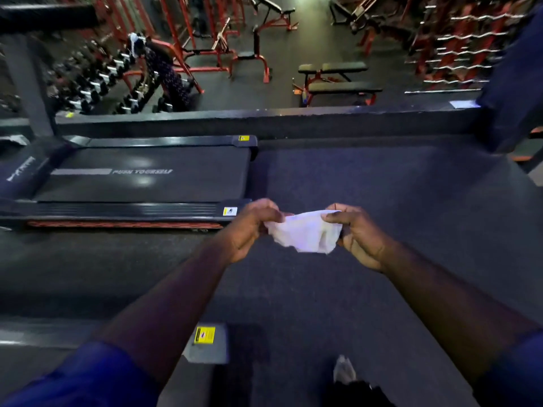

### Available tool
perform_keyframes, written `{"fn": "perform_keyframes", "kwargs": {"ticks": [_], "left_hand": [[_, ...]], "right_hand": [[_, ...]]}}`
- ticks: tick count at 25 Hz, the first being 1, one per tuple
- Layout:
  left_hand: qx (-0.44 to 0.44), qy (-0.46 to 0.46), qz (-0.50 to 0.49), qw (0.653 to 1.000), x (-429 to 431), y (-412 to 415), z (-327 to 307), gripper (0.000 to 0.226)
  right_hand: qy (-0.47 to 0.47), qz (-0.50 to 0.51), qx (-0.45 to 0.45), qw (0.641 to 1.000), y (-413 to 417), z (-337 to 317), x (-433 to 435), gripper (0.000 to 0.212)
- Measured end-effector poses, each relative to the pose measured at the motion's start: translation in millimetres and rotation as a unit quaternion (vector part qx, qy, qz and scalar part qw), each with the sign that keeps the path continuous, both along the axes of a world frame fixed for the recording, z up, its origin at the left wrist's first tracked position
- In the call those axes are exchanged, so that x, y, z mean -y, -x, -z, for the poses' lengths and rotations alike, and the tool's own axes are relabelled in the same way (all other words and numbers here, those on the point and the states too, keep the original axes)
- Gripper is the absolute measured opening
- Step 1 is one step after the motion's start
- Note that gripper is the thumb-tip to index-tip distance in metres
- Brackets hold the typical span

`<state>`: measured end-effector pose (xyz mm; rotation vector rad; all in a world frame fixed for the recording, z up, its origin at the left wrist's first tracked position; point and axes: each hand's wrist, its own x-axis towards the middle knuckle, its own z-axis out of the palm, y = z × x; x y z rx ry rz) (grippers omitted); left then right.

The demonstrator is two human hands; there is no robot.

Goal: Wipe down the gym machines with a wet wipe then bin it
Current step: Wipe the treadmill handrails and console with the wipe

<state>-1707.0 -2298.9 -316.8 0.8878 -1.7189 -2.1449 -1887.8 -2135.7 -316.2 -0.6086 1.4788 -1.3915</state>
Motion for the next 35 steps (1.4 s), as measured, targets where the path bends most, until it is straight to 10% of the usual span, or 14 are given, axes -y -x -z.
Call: {"fn": "perform_keyframes", "kwargs": {"ticks": [5, 11, 23, 31, 35], "left_hand": [[0.086, 0.129, -0.002, 0.988, 110.3, 130.6, 31.5, 0.024], [0.088, 0.012, -0.171, 0.981, 253.7, 199.5, 29.5, 0.04], [-0.018, -0.098, -0.426, 0.899, 568.1, 170.9, 52.6, 0.018], [0.057, 0.145, -0.491, 0.857, 759.0, 179.3, 13.4, 0.02], [0.2, 0.221, -0.481, 0.825, 814.5, 140.0, -19.0, 0.014]], "right_hand": [[-0.014, -0.008, -0.016, 1.0, 136.5, 26.8, 146.5, 0.01], [0.018, -0.167, -0.052, 0.984, 244.8, 20.9, 323.3, 0.024], [-0.06, -0.295, 0.002, 0.953, 212.2, 45.5, 725.8, 0.027], [-0.049, -0.28, -0.253, 0.925, 169.2, 14.4, 943.0, 0.029], [-0.092, -0.374, 0.035, 0.922, 119.8, -29.2, 1020.8, 0.027]]}}
